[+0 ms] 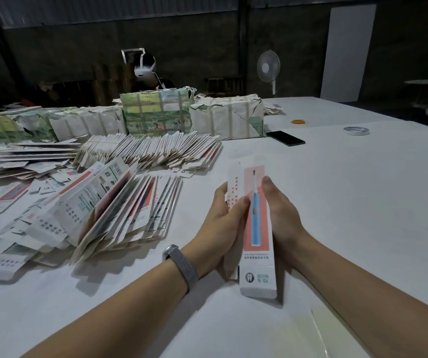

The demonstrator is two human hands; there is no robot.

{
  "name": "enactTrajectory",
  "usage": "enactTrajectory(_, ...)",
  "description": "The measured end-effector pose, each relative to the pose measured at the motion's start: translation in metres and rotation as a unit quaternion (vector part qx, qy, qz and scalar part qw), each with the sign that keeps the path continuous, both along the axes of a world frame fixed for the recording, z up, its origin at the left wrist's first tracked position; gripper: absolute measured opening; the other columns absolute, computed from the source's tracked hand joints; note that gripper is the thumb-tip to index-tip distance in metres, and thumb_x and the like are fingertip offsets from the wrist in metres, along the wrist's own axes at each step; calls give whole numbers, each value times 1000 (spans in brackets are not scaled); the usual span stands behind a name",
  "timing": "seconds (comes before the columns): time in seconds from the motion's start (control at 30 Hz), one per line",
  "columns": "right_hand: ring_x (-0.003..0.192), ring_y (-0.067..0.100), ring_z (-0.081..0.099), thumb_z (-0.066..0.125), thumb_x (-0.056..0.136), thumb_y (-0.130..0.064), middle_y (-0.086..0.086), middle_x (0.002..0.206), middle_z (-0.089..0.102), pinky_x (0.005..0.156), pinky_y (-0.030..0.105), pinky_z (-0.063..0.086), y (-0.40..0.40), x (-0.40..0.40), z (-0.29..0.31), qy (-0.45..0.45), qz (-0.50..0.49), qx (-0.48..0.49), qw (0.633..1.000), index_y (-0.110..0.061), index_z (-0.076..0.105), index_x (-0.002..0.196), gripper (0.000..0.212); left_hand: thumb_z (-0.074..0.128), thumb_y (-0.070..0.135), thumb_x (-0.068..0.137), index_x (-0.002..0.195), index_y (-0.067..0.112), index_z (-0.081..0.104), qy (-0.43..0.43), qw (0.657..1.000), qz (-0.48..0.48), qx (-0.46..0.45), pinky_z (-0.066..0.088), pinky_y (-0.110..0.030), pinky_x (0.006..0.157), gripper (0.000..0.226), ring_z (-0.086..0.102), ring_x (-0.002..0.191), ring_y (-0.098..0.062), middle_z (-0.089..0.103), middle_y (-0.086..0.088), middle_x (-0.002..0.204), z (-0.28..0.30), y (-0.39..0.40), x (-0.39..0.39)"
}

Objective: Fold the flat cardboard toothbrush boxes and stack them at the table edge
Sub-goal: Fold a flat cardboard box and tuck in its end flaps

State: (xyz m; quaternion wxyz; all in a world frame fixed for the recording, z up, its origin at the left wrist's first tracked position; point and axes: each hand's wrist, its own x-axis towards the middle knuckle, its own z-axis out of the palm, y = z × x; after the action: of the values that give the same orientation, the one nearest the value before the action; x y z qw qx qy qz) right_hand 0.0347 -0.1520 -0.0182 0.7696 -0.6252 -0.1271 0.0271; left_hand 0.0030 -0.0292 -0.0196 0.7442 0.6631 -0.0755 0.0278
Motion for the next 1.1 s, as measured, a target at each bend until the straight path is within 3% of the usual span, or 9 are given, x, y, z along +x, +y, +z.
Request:
enactTrajectory(0.17, 86, 13, 75, 39, 100, -50, -12, 90, 76, 64, 21, 58, -2, 0, 2, -27, 10, 17, 999, -39, 60, 109, 25, 55, 52, 90, 139, 36, 36, -27, 997, -39, 56, 59, -23, 74, 55, 75, 91, -15, 75, 13, 97, 1, 0, 0)
enactTrajectory(0.27, 88, 16, 74, 39, 103, -43, -12, 92, 75, 67, 23, 59, 0, -1, 4, -54, 5, -14, 998, -38, 57, 114, 22, 50, 54, 91, 145, 34, 30, -43, 995, -36, 81, 58, -23, 74, 60, 75, 91, -15, 74, 15, 94, 0, 0, 1)
enactTrajectory(0.37, 91, 18, 74, 40, 106, -36, -6, 100, 74, 75, 28, 61, 0, 1, 4, -66, -6, -39, 997, -37, 60, 114, 21, 47, 55, 92, 137, 38, 38, -49, 997, -24, 63, 58, -21, 72, 49, 75, 87, -12, 74, 16, 91, -3, 0, 3)
enactTrajectory(0.43, 89, 15, 74, 42, 106, -33, -10, 97, 75, 73, 24, 60, -1, 2, 5, -75, -18, -58, 995, -39, 61, 109, 20, 47, 56, 92, 130, 39, 43, -45, 998, -14, 50, 57, -20, 70, 41, 75, 84, -11, 74, 15, 88, -4, 1, 4)
enactTrajectory(0.6, 83, 9, 74, 45, 105, -31, -25, 87, 73, 62, 16, 55, -3, 5, 6, -91, -27, -83, 992, -43, 58, 105, 17, 44, 66, 88, 125, 36, 42, -24, 998, 3, 59, 58, -23, 70, 47, 76, 81, -16, 75, 11, 83, -3, 2, 9)
enactTrajectory(0.7, 75, 12, 75, 51, 103, -33, -19, 85, 75, 58, 17, 55, -4, 6, 5, -83, -35, -73, 993, -35, 60, 112, 14, 45, 65, 91, 125, 33, 46, -17, 998, 2, 56, 59, -26, 72, 47, 77, 86, -20, 76, 7, 91, -4, 1, 9)
enactTrajectory(0.77, 73, 16, 76, 55, 101, -33, -10, 88, 77, 59, 21, 57, -4, 5, 5, -74, -31, -73, 994, -26, 61, 122, 22, 46, 59, 99, 127, 29, 50, -15, 999, 14, 44, 60, -29, 75, 41, 76, 88, -23, 77, 1, 96, -4, 3, 11)
enactTrajectory(0.9, 76, 19, 76, 55, 101, -34, -3, 91, 77, 63, 25, 58, -2, 3, 4, -71, -11, -85, 994, -22, 58, 130, 31, 44, 50, 104, 126, 27, 53, -23, 999, 34, 34, 60, -30, 74, 33, 76, 87, -22, 77, -1, 94, -5, 5, 10)
enactTrajectory(1.1, 77, 16, 76, 52, 103, -34, -6, 90, 77, 61, 21, 57, -3, 0, 4, -63, 4, -82, 995, -23, 56, 133, 33, 42, 48, 104, 139, 39, 36, -43, 998, 28, 23, 58, -22, 63, 36, 76, 76, -15, 78, 5, 88, -4, 9, 9)
